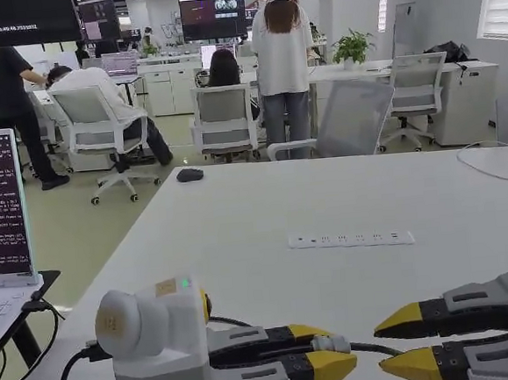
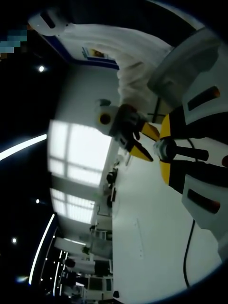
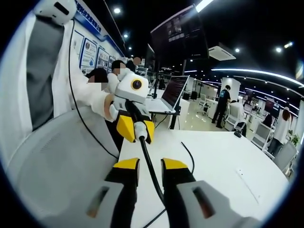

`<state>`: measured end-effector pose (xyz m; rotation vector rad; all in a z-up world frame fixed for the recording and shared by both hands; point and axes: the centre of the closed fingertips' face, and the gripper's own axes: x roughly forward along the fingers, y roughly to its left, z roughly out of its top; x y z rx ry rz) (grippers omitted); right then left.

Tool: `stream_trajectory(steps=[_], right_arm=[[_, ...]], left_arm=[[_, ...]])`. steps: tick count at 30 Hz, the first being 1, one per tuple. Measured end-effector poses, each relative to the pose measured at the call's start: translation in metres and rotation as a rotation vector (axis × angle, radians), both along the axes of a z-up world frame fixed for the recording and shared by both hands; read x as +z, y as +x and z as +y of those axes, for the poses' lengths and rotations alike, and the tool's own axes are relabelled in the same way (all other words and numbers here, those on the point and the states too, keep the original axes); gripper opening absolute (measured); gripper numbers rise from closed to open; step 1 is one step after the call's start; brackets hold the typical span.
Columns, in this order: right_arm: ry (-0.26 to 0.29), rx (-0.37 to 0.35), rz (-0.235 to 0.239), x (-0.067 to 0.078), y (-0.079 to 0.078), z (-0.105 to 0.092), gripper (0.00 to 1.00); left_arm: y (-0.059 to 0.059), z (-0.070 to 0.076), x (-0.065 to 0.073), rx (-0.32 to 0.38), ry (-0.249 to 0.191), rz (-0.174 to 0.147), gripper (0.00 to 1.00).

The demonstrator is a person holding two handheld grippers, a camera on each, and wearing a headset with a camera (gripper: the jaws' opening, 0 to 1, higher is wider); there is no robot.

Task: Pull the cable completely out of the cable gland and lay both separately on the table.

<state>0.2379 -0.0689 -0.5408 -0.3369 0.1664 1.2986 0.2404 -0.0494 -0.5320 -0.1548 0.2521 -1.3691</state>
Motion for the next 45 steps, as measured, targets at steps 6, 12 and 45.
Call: stream_trajectory(steps=[6,12,45], right_arm=[[0.005,0.043,-0.021,0.006,-0.003,0.012,0.16],[-0.002,0.078,-0.019,0.004,-0.006,0.020,0.07],[-0.087,0.043,-0.004,-0.022,0.005,-0.011,0.04]], left_arm=[[0.000,0.000,0.000,0.001,-0.003,0.004,0.17],[0.001,0.001,0.000,0.003,-0.001,0.005,0.17],[0.005,0.003,-0.001,0.024,-0.002,0.011,0.17]])
